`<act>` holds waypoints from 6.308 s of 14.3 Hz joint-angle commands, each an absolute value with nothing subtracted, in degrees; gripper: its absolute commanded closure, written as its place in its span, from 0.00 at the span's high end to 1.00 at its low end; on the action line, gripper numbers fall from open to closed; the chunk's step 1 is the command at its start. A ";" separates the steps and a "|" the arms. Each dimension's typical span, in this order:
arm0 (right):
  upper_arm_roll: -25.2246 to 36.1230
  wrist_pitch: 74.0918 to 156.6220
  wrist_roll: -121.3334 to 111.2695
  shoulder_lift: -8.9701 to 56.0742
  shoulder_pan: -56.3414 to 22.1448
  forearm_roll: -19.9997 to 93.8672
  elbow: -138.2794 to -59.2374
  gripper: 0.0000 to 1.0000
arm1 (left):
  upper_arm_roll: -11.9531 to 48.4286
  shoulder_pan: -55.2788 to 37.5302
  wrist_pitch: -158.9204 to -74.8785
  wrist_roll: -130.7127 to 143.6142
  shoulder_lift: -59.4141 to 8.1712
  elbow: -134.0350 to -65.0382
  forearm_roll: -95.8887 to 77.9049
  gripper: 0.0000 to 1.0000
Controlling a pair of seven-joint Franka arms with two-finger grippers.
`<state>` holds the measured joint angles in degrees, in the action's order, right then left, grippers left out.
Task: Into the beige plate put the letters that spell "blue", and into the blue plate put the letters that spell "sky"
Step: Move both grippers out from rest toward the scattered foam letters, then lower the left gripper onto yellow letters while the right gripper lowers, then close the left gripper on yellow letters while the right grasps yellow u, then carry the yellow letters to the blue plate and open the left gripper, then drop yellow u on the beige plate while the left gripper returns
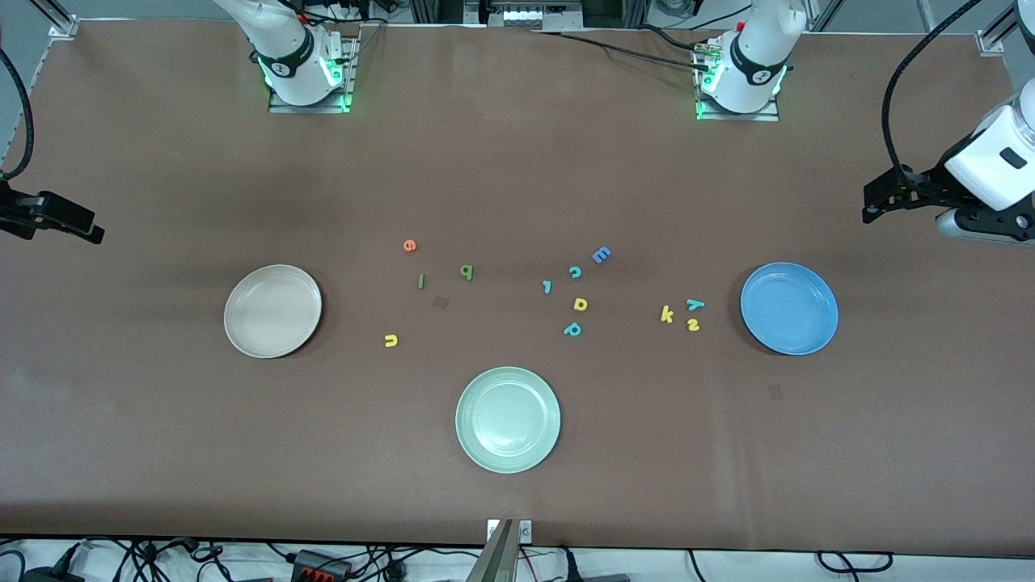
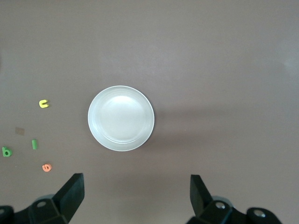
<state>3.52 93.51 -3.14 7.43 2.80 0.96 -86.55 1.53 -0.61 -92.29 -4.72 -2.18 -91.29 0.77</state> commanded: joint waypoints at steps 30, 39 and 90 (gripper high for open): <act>3.08 126.12 10.35 38.13 -22.13 0.35 -91.07 1.00 | 4.75 -13.36 -126.36 9.58 -32.34 -101.85 0.26 1.00; 3.16 129.46 13.71 45.35 -26.46 0.26 -87.28 0.83 | 4.75 -14.50 -132.71 9.40 -35.07 -103.62 0.26 0.59; 3.43 134.03 2.02 45.97 -25.05 0.44 -87.19 0.06 | 11.16 -4.92 -120.40 19.13 -34.88 -99.67 8.17 1.00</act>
<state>3.57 133.54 2.96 46.45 -25.49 0.30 -87.10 11.02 -3.82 -117.70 14.60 -33.12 -99.81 6.77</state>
